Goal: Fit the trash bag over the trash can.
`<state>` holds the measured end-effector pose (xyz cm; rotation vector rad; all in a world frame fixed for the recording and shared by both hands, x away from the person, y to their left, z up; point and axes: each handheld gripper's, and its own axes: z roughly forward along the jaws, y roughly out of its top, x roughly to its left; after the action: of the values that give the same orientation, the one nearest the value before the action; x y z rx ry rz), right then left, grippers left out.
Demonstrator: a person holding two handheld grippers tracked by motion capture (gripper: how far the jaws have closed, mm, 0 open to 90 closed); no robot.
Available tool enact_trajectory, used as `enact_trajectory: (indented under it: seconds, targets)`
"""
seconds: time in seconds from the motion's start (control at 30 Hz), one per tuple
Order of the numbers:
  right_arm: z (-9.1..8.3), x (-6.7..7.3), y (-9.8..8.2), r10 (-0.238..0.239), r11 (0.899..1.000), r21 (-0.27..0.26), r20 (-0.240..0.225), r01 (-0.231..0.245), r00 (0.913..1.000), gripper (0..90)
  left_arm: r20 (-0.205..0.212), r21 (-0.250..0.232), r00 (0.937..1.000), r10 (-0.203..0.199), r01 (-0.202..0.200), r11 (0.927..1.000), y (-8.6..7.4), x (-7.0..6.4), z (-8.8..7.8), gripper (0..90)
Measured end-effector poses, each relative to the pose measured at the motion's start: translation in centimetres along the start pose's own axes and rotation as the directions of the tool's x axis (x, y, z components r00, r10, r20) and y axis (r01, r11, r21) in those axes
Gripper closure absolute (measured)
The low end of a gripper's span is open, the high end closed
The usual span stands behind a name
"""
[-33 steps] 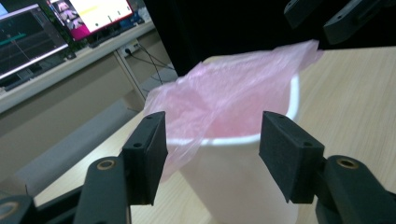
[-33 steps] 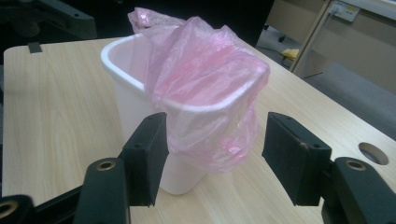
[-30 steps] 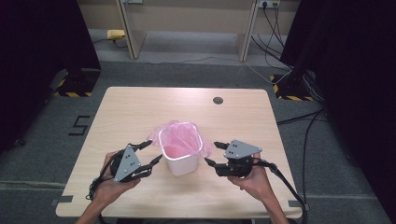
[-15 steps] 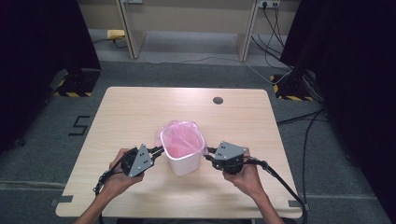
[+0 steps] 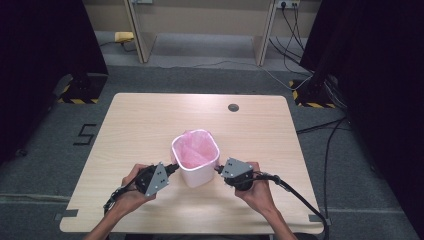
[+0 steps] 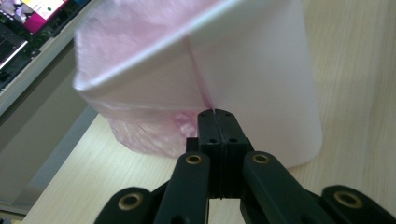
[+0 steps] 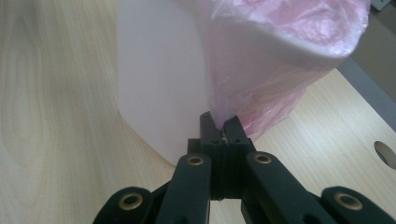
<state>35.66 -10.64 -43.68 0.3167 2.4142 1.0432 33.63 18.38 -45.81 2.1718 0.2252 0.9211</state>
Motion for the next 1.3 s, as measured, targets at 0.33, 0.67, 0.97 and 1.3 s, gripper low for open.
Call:
enact_trajectory:
  seconds: [0.33,0.67,0.97,1.3]
  targets:
    - [0.1,0.3,0.0,0.012,1.0,0.019,0.027,-0.012,0.9996,87.3,-0.063,0.002,0.9973,-0.037,0.037,0.9993,-0.4,-0.2,-0.2,81.2]
    - [-1.2,-0.4,0.5,0.074,0.997,-0.016,0.056,-0.073,0.9957,79.8,-0.284,-0.085,0.9492,-0.136,0.116,0.9896,0.5,0.6,-3.2,57.0]
    - [-1.8,-0.3,0.9,0.07,0.997,-0.03,0.06,-0.068,0.9958,79.3,-0.225,-0.031,0.9743,-0.007,-0.001,0.9995,1.5,0.8,-0.9,73.0]
    - [-1.6,0.4,1.6,0.053,0.999,-0.014,0.068,-0.052,0.9963,69.5,-0.175,-0.025,0.9832,0.051,-0.056,0.9981,1.6,0.3,-0.7,90.0]
